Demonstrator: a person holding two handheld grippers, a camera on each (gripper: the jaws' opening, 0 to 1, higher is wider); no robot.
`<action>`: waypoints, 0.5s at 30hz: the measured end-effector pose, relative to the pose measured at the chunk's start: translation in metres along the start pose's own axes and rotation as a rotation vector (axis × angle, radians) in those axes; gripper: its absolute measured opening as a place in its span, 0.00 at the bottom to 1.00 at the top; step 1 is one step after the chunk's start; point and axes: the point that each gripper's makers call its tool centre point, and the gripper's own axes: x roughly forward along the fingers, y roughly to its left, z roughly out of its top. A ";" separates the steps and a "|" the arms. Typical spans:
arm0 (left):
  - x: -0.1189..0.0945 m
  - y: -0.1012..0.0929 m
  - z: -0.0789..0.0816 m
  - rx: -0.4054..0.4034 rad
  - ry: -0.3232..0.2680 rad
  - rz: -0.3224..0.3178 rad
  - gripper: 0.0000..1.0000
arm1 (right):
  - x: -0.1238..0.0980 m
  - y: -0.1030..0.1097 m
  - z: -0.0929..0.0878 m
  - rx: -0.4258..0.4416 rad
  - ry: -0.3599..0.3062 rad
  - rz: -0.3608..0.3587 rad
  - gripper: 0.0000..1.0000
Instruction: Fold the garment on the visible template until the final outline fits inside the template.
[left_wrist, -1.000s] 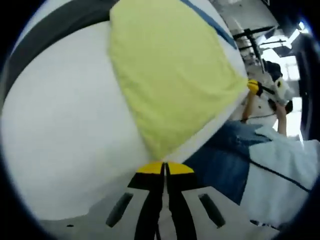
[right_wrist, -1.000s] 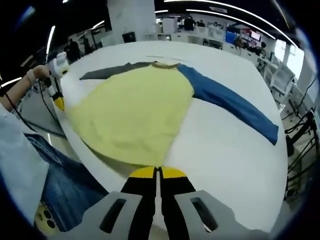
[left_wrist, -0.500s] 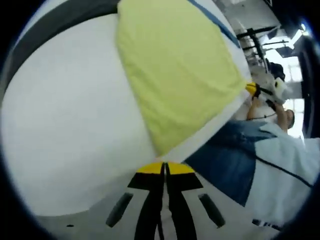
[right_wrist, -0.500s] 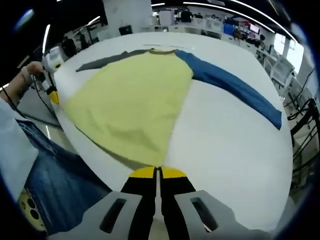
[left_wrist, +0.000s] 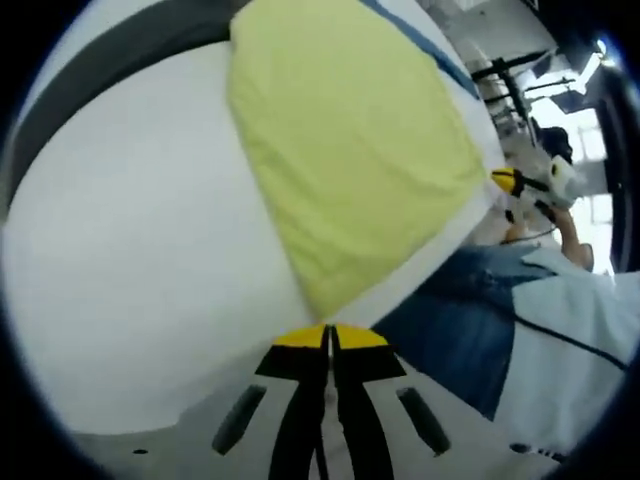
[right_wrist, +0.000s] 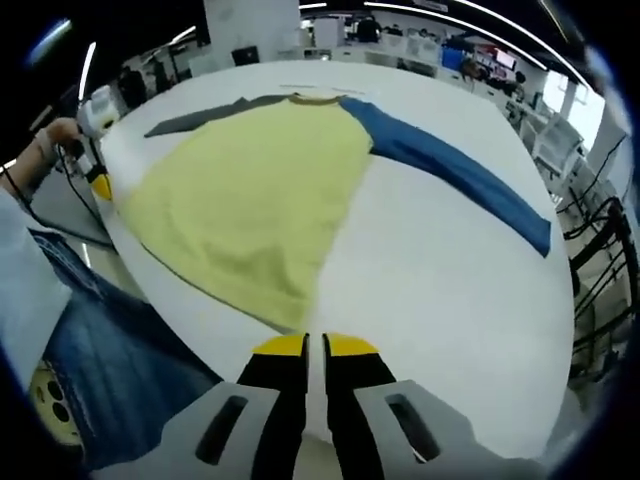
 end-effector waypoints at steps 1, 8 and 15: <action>0.000 0.000 0.000 0.003 -0.004 0.006 0.00 | 0.000 0.001 0.001 -0.003 -0.002 0.001 0.09; -0.006 -0.005 0.005 0.069 -0.043 0.031 0.00 | 0.001 0.007 0.008 -0.039 0.006 0.026 0.16; -0.019 -0.003 0.022 0.196 -0.133 0.114 0.00 | -0.003 0.008 0.020 -0.071 -0.004 0.032 0.20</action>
